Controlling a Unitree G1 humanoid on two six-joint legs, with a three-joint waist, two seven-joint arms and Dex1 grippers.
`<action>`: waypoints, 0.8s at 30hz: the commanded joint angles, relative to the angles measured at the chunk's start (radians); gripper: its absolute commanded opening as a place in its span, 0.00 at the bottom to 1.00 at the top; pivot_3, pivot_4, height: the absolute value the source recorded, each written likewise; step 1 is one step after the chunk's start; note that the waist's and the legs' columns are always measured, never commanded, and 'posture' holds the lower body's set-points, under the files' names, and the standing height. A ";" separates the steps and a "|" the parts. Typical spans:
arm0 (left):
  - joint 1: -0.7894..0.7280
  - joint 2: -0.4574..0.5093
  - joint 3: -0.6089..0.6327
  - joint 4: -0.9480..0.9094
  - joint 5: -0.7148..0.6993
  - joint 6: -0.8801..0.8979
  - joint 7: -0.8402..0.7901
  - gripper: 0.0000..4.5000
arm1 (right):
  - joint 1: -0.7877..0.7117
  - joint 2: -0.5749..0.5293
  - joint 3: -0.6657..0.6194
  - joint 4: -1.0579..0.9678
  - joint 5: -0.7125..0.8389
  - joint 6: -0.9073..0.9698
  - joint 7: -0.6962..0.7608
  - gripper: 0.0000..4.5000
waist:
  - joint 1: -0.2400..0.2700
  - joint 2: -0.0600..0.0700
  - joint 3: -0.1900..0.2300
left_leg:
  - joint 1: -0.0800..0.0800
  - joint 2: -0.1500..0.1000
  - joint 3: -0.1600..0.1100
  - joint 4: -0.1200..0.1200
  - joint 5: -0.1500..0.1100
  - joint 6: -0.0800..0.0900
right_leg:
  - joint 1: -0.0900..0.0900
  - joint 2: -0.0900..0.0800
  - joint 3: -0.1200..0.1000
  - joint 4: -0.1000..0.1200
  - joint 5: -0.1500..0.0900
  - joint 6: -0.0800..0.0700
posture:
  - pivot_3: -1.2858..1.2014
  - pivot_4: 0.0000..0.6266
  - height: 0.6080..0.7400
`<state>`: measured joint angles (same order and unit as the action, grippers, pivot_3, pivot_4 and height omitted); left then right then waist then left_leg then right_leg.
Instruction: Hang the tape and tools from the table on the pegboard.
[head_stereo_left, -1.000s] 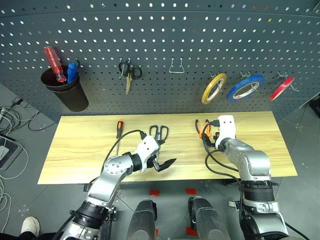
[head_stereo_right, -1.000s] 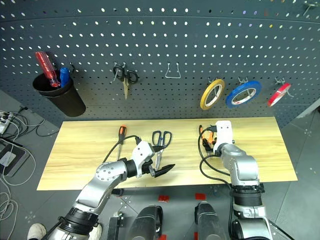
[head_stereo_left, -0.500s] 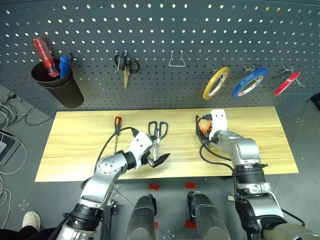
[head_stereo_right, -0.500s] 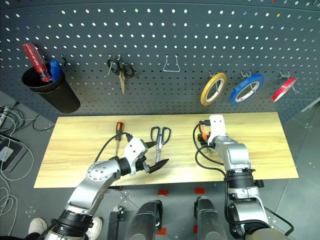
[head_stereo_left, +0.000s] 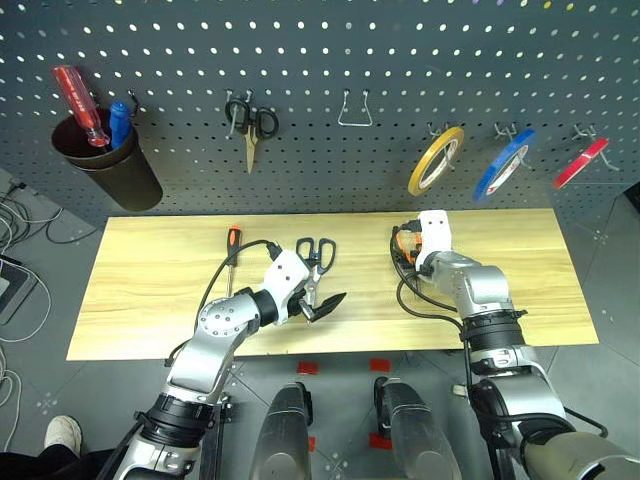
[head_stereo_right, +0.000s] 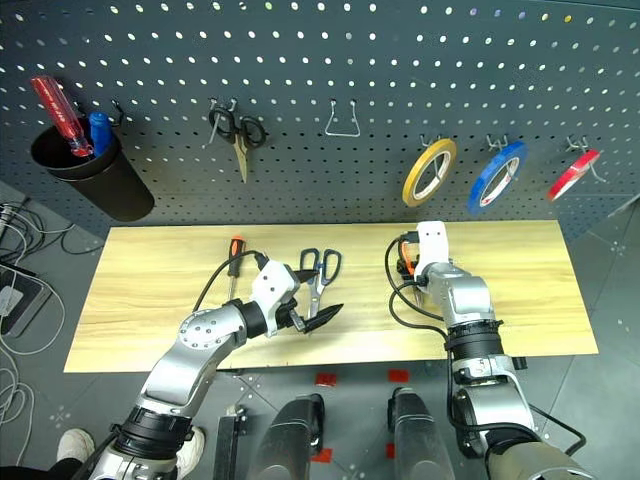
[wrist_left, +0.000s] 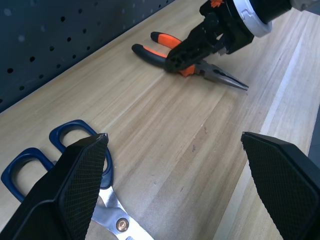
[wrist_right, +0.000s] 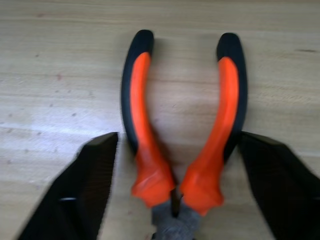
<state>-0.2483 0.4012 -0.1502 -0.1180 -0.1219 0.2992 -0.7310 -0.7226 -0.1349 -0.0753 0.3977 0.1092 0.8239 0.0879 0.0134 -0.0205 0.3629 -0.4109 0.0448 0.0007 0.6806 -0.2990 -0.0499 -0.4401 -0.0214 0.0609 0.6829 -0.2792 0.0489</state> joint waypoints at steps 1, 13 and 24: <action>0.001 -0.006 0.003 -0.026 -0.022 -0.003 0.001 1.00 | 0.003 -0.005 0.002 0.009 0.002 -0.007 0.015 0.61 | 0.000 0.000 0.001 | 0.000 0.000 0.000 0.000 0.000 0.000 | 0.000 0.000 0.000 0.000 0.000 0.000 | 0.60 0.70 1.00; -0.033 -0.022 0.005 -0.053 -0.049 0.015 -0.010 1.00 | 0.119 -0.064 0.057 -0.240 0.002 0.054 0.094 0.61 | 0.011 0.000 0.001 | -0.005 0.000 0.000 0.000 0.000 -0.001 | -0.004 0.000 -0.001 -0.001 0.000 0.000 | 0.58 0.62 1.00; 0.114 0.021 0.073 -0.313 -0.173 0.134 0.018 1.00 | 0.341 -0.091 0.021 -0.786 0.128 0.127 0.179 0.61 | 0.007 -0.001 -0.008 | -0.007 0.002 -0.002 0.000 0.004 -0.007 | -0.005 0.000 -0.002 -0.001 0.000 0.000 | 0.58 0.43 1.00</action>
<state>-0.1489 0.4139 -0.1097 -0.3591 -0.2632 0.4163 -0.7258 -0.3859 -0.2380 -0.0319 -0.2863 0.1898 0.9505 0.2459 0.0204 -0.0219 0.3550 -0.4186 0.0469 -0.0022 0.6801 -0.2951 -0.0571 -0.4455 -0.0212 0.0581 0.6818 -0.2791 0.0489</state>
